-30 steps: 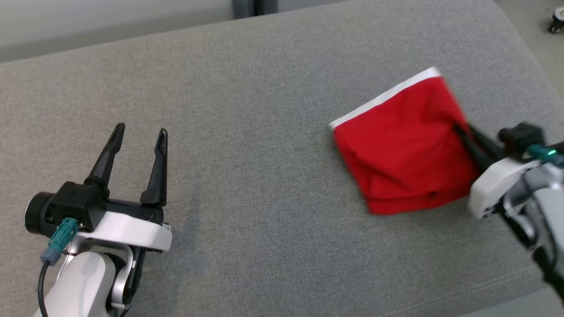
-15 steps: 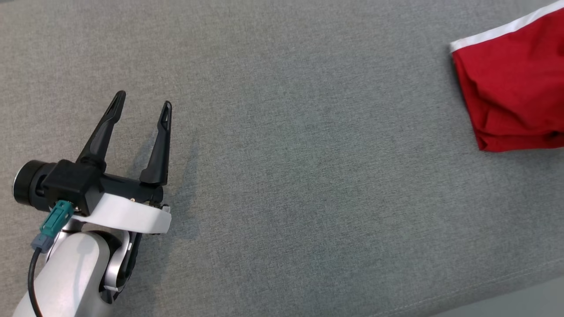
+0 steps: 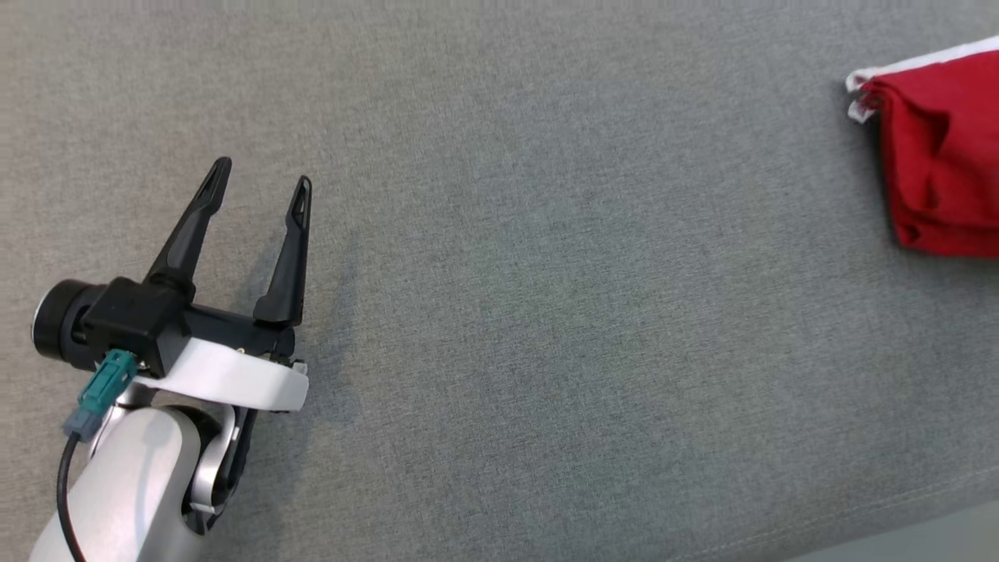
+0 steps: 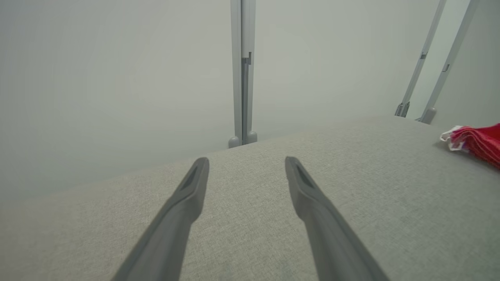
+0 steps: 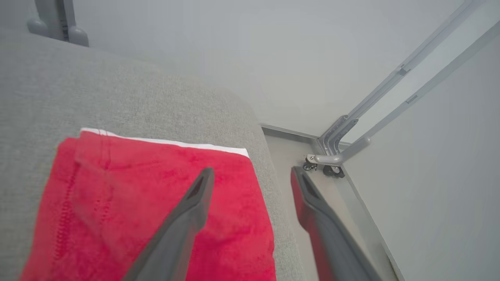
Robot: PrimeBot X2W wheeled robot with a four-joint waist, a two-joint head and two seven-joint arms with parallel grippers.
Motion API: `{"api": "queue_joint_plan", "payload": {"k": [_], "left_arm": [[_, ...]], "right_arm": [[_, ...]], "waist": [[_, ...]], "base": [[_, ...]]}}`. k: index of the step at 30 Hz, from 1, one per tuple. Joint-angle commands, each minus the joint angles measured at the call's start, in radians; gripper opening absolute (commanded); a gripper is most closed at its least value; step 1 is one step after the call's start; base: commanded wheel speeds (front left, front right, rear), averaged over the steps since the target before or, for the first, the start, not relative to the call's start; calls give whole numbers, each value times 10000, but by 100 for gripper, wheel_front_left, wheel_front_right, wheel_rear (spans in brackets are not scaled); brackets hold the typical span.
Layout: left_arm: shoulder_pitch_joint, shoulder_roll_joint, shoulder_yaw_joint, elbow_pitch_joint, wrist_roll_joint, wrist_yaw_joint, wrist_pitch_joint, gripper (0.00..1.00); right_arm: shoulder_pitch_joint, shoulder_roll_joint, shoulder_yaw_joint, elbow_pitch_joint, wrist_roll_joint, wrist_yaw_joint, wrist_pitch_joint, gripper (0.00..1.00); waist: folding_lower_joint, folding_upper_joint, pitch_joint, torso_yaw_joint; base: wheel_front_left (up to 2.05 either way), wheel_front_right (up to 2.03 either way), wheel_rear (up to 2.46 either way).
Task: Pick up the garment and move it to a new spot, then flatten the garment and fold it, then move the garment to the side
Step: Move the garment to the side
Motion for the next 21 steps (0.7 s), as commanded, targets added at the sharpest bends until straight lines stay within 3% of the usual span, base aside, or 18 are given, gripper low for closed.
{"api": "queue_joint_plan", "payload": {"k": [1, 6, 13, 21], "left_arm": [[239, -47, 42, 140, -101, 110, -103, 100], [634, -189, 99, 375, -282, 241, -243, 100], [1142, -491, 64, 670, -549, 316, -453, 100], [1636, -699, 73, 1071, -710, 399, -585, 100]], "right_arm": [[483, 222, -547, -834, -42, -7, -70, 100], [1615, 813, -1498, -2559, -327, -7, -57, 100], [3870, 2196, -2746, -5115, -689, -7, -60, 100], [5875, 3501, -2937, -6803, -846, -7, -41, 100]], "waist": [[0, 0, -470, -13], [0, 0, -1121, 36], [0, 0, -2069, 587], [0, 0, -3034, 1582]], "base": [[0, 0, 0], [0, 0, 0], [0, 0, 0], [0, 0, 0]]}}
